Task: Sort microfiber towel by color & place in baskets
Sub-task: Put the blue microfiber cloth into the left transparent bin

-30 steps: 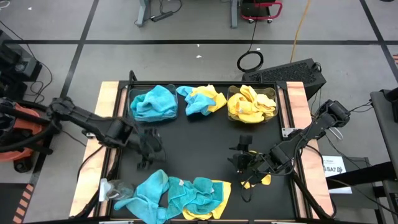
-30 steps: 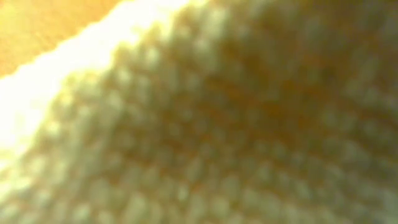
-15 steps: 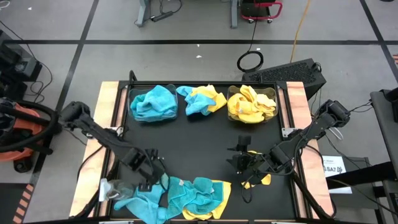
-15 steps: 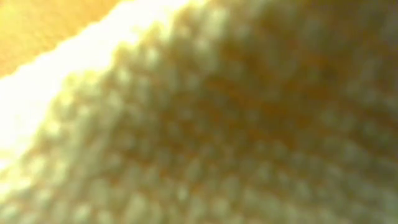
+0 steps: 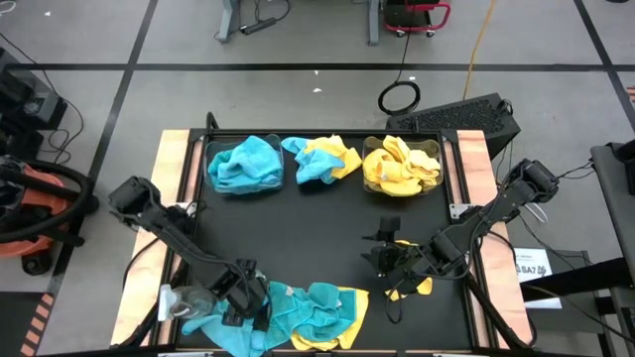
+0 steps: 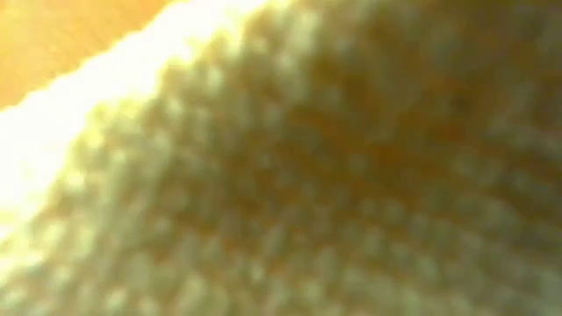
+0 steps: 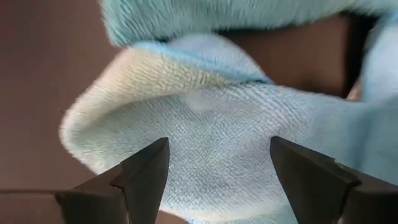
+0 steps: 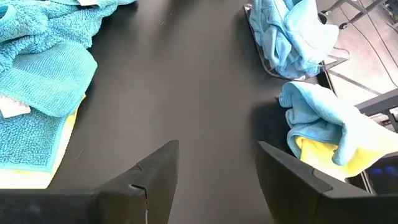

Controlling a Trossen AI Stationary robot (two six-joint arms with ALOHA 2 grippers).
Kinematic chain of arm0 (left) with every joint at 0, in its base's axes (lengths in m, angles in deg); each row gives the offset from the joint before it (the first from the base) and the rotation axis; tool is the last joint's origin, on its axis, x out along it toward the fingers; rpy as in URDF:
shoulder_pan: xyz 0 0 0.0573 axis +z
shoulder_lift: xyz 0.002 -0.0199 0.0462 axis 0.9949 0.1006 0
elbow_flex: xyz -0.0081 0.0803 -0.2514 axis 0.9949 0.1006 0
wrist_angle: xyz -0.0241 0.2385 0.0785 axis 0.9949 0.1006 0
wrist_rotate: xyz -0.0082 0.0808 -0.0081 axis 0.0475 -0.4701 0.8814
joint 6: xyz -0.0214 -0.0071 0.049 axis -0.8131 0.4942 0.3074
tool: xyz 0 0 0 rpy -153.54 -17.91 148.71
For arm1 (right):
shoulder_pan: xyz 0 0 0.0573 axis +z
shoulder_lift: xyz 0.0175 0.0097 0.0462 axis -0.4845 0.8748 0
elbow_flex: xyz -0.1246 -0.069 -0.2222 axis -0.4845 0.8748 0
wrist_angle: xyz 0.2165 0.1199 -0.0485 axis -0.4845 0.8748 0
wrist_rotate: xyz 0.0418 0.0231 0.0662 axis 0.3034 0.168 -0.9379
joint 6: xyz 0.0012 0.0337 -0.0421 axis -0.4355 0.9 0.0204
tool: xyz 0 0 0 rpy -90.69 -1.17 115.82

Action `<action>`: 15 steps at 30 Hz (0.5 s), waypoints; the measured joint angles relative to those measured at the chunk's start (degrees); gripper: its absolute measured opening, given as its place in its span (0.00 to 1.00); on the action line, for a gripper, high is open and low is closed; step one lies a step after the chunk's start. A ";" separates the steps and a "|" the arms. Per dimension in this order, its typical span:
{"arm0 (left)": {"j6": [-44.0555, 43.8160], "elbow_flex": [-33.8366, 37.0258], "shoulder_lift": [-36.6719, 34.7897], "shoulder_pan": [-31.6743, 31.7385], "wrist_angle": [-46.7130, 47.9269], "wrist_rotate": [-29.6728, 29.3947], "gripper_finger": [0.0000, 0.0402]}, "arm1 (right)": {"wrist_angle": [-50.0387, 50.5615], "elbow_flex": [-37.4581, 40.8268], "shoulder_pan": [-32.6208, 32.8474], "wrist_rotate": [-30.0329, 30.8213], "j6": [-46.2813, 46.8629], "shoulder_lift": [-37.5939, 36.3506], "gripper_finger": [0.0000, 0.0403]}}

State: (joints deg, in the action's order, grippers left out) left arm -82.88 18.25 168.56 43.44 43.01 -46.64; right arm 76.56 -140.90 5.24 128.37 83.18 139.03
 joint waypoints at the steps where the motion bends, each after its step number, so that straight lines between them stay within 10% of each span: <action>1: 0.04 0.00 1.02 -0.29 0.00 0.00 0.71 | 0.01 0.00 0.01 0.00 0.00 0.00 0.50; 9: -0.32 -0.34 5.76 -0.45 0.04 -1.96 0.67 | 0.02 0.00 -0.01 0.00 -0.01 0.00 0.50; 15: 1.87 -0.62 6.02 -0.42 -0.20 -2.86 0.32 | 0.02 0.00 0.00 0.00 -0.01 0.00 0.50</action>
State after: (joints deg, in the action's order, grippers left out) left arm -81.01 17.63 174.59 43.02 42.81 -49.50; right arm 76.58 -140.90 5.24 128.37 83.17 139.03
